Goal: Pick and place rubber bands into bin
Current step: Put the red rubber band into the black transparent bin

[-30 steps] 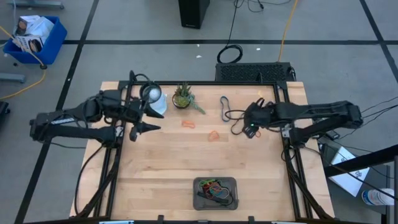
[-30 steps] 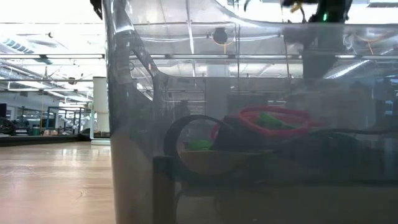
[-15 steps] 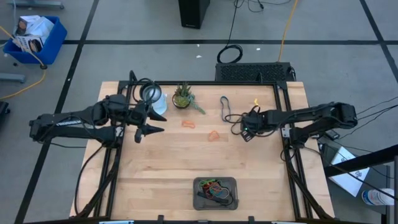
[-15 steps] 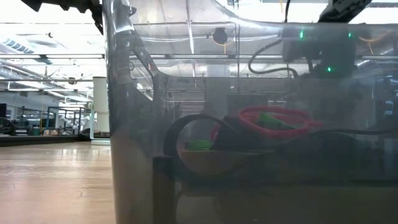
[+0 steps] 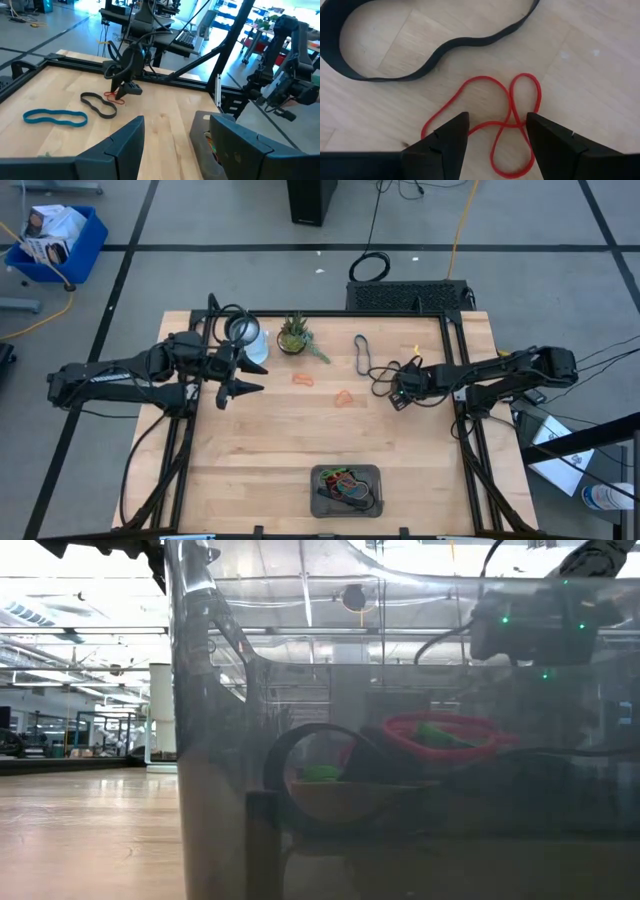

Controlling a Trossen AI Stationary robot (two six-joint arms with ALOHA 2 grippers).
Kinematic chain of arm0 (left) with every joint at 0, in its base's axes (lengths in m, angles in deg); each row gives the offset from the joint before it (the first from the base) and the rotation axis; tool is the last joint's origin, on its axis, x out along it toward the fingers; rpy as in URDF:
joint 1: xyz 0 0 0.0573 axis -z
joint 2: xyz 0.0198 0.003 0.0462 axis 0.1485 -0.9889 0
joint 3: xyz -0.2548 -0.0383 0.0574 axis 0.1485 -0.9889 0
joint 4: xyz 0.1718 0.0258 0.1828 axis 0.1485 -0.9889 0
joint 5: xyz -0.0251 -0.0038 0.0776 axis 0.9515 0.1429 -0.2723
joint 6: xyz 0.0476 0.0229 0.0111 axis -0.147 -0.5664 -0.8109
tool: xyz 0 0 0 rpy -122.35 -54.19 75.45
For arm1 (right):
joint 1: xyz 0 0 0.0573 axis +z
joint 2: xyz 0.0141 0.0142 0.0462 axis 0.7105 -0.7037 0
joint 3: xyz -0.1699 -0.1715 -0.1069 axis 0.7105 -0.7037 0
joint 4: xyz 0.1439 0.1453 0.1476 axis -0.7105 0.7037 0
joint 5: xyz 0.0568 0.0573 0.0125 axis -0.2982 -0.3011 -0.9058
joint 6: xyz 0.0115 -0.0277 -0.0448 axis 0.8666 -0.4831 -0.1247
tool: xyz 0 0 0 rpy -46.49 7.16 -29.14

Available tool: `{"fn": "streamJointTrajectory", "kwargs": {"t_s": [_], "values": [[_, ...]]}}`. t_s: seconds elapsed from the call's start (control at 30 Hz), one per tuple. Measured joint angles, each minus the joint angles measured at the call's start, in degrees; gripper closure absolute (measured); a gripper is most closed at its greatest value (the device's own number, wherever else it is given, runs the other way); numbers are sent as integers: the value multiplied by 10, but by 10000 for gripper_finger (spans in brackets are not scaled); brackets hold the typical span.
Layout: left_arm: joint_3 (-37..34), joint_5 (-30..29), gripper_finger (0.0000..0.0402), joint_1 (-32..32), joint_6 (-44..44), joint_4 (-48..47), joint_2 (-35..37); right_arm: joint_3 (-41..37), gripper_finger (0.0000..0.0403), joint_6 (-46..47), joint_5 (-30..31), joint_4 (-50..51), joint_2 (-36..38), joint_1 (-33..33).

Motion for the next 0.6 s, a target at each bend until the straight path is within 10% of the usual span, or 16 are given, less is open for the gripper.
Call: {"fn": "streamJointTrajectory", "kwargs": {"t_s": [0.6], "values": [[0, 0, 172, 0, 1, -2, 0, -6, 210, -62, 1, -29, 29, 0]]}}
